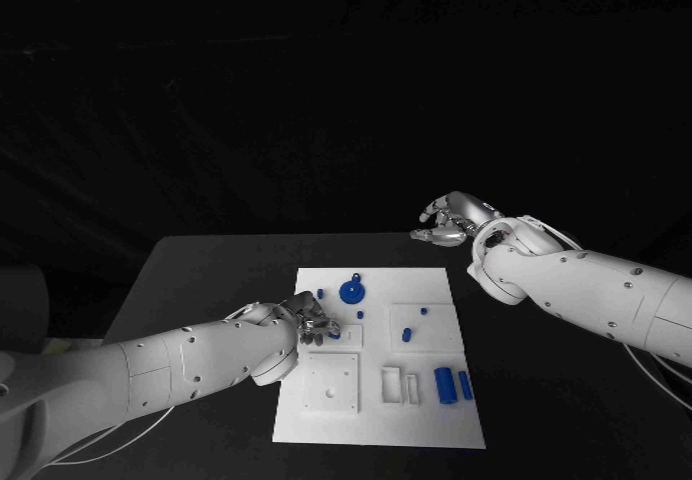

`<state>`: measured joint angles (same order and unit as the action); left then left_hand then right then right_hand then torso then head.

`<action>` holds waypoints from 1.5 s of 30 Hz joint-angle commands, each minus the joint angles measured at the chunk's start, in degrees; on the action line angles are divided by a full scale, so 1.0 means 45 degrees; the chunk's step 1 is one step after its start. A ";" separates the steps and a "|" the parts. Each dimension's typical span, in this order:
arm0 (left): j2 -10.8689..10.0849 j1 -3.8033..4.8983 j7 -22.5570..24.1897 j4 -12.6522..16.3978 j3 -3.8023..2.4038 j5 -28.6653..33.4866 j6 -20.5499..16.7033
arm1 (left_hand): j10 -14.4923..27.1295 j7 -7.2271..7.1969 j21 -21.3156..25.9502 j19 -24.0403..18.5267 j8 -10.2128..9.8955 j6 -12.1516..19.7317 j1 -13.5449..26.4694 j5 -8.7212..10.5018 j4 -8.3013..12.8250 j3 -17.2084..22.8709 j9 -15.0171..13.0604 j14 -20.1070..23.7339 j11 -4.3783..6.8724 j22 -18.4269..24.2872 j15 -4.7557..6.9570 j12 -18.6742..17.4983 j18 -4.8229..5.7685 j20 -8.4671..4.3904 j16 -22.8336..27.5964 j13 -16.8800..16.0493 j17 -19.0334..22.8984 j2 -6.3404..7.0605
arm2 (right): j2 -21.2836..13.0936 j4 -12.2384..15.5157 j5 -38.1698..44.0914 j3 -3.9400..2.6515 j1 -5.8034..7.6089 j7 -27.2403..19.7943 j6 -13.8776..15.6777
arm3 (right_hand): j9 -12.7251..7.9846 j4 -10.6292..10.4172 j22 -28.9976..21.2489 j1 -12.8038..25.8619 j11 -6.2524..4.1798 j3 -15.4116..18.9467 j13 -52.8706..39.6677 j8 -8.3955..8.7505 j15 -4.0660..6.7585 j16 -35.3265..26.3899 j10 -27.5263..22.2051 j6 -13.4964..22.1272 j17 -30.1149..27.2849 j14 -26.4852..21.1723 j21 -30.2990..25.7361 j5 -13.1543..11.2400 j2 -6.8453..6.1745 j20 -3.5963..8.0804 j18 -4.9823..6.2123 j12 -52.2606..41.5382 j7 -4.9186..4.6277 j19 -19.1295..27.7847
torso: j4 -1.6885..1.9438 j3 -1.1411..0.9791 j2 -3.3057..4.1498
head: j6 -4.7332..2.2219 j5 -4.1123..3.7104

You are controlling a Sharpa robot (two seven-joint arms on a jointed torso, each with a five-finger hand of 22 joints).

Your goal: Assemble the parts on the task board

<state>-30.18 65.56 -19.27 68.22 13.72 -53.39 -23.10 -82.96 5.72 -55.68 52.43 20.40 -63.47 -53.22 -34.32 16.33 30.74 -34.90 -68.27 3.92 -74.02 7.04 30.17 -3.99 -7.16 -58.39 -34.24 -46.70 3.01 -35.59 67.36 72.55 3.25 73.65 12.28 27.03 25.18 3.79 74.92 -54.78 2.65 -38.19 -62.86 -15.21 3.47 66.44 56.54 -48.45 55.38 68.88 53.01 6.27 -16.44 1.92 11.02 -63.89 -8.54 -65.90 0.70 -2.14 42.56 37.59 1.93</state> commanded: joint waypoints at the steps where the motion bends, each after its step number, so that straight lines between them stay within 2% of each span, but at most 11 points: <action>1: 0.0012 -0.0019 -0.0062 -0.0001 0.0006 -0.0100 0.0341 | 0.0157 -0.1033 -0.0082 0.0093 0.0023 -0.1162 -0.0084 -0.0034 -0.0028 0.0075 -0.1667 -0.0015 0.0153 -0.0016 0.0070 0.0061 0.0225 -0.1172 -0.0089 -0.0019 0.0020 -0.0020 | 0.0004 0.0013 0.0037 -0.0005 0.0002 0.0010 -0.0197 | 0.0012 -0.0084 0.0055 0.0014 -0.0035 -0.0004 0.0014 -0.0062 0.0070 -0.0024 -0.0086 -0.0060 -0.0021 -0.0002 -0.0057 0.0065 0.0042 0.0042 0.0885 -0.0063 -0.0093 -0.0077 | 0.0007 -0.0004 -0.0007 | 0.0007 -0.0011; 7: 0.0027 -0.0020 0.0017 0.0045 0.0006 -0.0048 0.0424 | 0.0154 -0.1032 -0.0081 0.0090 0.0014 -0.1173 -0.0062 -0.0024 -0.0034 0.0057 -0.1679 -0.0012 0.0149 -0.0025 0.0068 0.0073 0.0231 -0.1170 -0.0099 -0.0028 0.0026 0.0016 | 0.0027 0.0001 0.0037 -0.0005 0.0002 0.0014 -0.0215 | 0.0012 -0.0084 0.0059 0.0012 -0.0037 -0.0002 0.0021 -0.0064 0.0071 -0.0024 -0.0091 -0.0062 -0.0022 -0.0004 -0.0059 0.0070 0.0041 0.0042 0.0885 -0.0068 -0.0092 -0.0076 | 0.0010 -0.0007 -0.0002 | 0.0020 0.0003; 16: 0.0071 -0.0020 0.0075 0.0084 0.0006 -0.0026 0.0523 | -0.0041 -0.1165 -0.0172 0.0223 0.0101 -0.1533 -0.0009 0.0623 -0.0112 -0.0057 -0.1901 -0.0125 0.0212 -0.0175 0.0136 0.0493 0.0217 -0.1230 -0.0494 -0.0349 -0.0033 0.0234 | 0.0048 -0.0006 0.0037 -0.0005 -0.0001 0.0011 -0.0231 | 0.0011 -0.0085 0.0063 0.0008 -0.0038 -0.0001 0.0028 -0.0064 0.0073 -0.0023 -0.0096 -0.0059 -0.0024 -0.0007 -0.0062 0.0077 0.0042 0.0043 0.0885 -0.0073 -0.0091 -0.0075 | 0.0010 -0.0013 -0.0006 | 0.0058 0.0013; 19: 0.0096 -0.0020 0.0073 0.0062 0.0006 -0.0026 0.0494 | -0.0043 -0.1200 -0.0220 0.0268 0.0152 -0.1599 -0.0035 0.0975 -0.0140 -0.0067 -0.1957 -0.0137 0.0238 -0.0245 0.0174 0.0653 0.0208 -0.1258 -0.0650 -0.0477 -0.0056 0.0274 | 0.0051 -0.0004 0.0037 -0.0005 -0.0001 0.0007 -0.0221 | 0.0011 -0.0086 0.0064 0.0008 -0.0038 -0.0001 0.0031 -0.0063 0.0073 -0.0023 -0.0098 -0.0057 -0.0025 -0.0008 -0.0063 0.0079 0.0043 0.0042 0.0885 -0.0075 -0.0091 -0.0074 | 0.0001 -0.0015 -0.0007 | 0.0051 0.0022; 20: 0.0098 -0.0020 0.0070 0.0058 0.0006 -0.0025 0.0477 | -0.0034 -0.1214 -0.0238 0.0283 0.0175 -0.1625 -0.0035 0.1176 -0.0160 -0.0073 -0.1981 -0.0137 0.0248 -0.0273 0.0191 0.0717 0.0205 -0.1269 -0.0712 -0.0529 -0.0063 0.0282 | 0.0056 -0.0004 0.0037 -0.0005 -0.0001 0.0006 -0.0225 | 0.0011 -0.0087 0.0064 0.0009 -0.0038 0.0000 0.0032 -0.0063 0.0073 -0.0023 -0.0098 -0.0057 -0.0025 -0.0008 -0.0064 0.0080 0.0043 0.0042 0.0885 -0.0075 -0.0091 -0.0074 | 0.0001 -0.0017 -0.0006 | 0.0051 0.0019; 21: 0.0106 -0.0020 0.0065 0.0044 0.0006 -0.0025 0.0484 | -0.0033 -0.1235 -0.0262 0.0303 0.0213 -0.1661 -0.0044 0.1587 -0.0183 -0.0083 -0.2020 -0.0140 0.0262 -0.0310 0.0216 0.0821 0.0199 -0.1286 -0.0804 -0.0608 -0.0072 0.0293 | 0.0056 -0.0003 0.0037 -0.0005 -0.0001 0.0006 -0.0226 | 0.0011 -0.0088 0.0065 0.0010 -0.0038 0.0000 0.0033 -0.0063 0.0073 -0.0023 -0.0099 -0.0056 -0.0025 -0.0009 -0.0064 0.0080 0.0043 0.0042 0.0885 -0.0076 -0.0091 -0.0074 | 0.0001 -0.0017 -0.0005 | 0.0051 0.0019; 23: 0.0115 -0.0020 0.0063 0.0029 0.0006 -0.0025 0.0465 | -0.0012 -0.1245 -0.0271 0.0310 0.0235 -0.1673 -0.0068 0.1825 -0.0200 -0.0068 -0.2046 -0.0127 0.0269 -0.0335 0.0232 0.0892 0.0196 -0.1299 -0.0867 -0.0666 -0.0070 0.0308 | 0.0057 0.0002 0.0037 -0.0005 -0.0001 0.0003 -0.0230 | 0.0010 -0.0090 0.0066 0.0011 -0.0038 0.0001 0.0035 -0.0063 0.0073 -0.0023 -0.0100 -0.0056 -0.0025 -0.0009 -0.0065 0.0082 0.0043 0.0042 0.0885 -0.0077 -0.0091 -0.0074 | 0.0006 -0.0016 -0.0004 | 0.0055 0.0016; 42: 0.0145 -0.0020 -0.0045 -0.0073 0.0003 -0.0025 0.0344 | 0.0056 -0.1248 -0.0300 0.0337 0.0255 -0.1657 -0.0096 0.2118 -0.0290 -0.0019 -0.2088 -0.0100 0.0296 -0.0381 0.0262 0.1001 0.0195 -0.1322 -0.0973 -0.0752 -0.0037 0.0228 | 0.0074 -0.0027 0.0034 -0.0005 -0.0005 -0.0014 -0.0309 | 0.0008 -0.0105 0.0075 0.0020 -0.0038 0.0009 0.0054 -0.0063 0.0074 -0.0020 -0.0109 -0.0051 -0.0029 -0.0013 -0.0072 0.0091 0.0047 0.0041 0.0885 -0.0091 -0.0091 -0.0074 | -0.0001 -0.0008 -0.0007 | 0.0041 -0.0002; 45: 0.0123 -0.0020 -0.0119 -0.0084 0.0002 -0.0037 0.0391 | 0.0109 -0.1235 -0.0296 0.0332 0.0243 -0.1609 -0.0114 0.2315 -0.0340 0.0008 -0.2103 -0.0065 0.0305 -0.0390 0.0279 0.1004 0.0197 -0.1330 -0.0982 -0.0757 0.0004 0.0201 | 0.0063 -0.0010 0.0034 -0.0005 -0.0005 -0.0012 -0.0307 | 0.0009 -0.0109 0.0076 0.0026 -0.0038 0.0012 0.0057 -0.0064 0.0074 -0.0020 -0.0111 -0.0053 -0.0030 -0.0014 -0.0073 0.0091 0.0048 0.0040 0.0886 -0.0094 -0.0090 -0.0074 | 0.0000 -0.0004 -0.0003 | 0.0037 -0.0005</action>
<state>-29.59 65.53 -19.23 68.09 13.70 -53.44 -21.92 -83.58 2.75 -56.76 53.67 21.69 -68.18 -53.28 -24.19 15.13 30.82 -44.33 -68.61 4.54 -74.93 8.38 34.34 -3.98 -7.58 -62.57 -37.55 -46.78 4.01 -35.30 67.22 72.54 3.25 73.62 12.43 26.44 25.16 3.63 74.95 -54.78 2.45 -38.03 -62.67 -15.28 3.44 66.44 56.34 -48.56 55.33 68.84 53.02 6.49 -16.44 1.91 11.01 -64.11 -8.42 -65.90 0.70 -2.18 42.53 37.71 1.93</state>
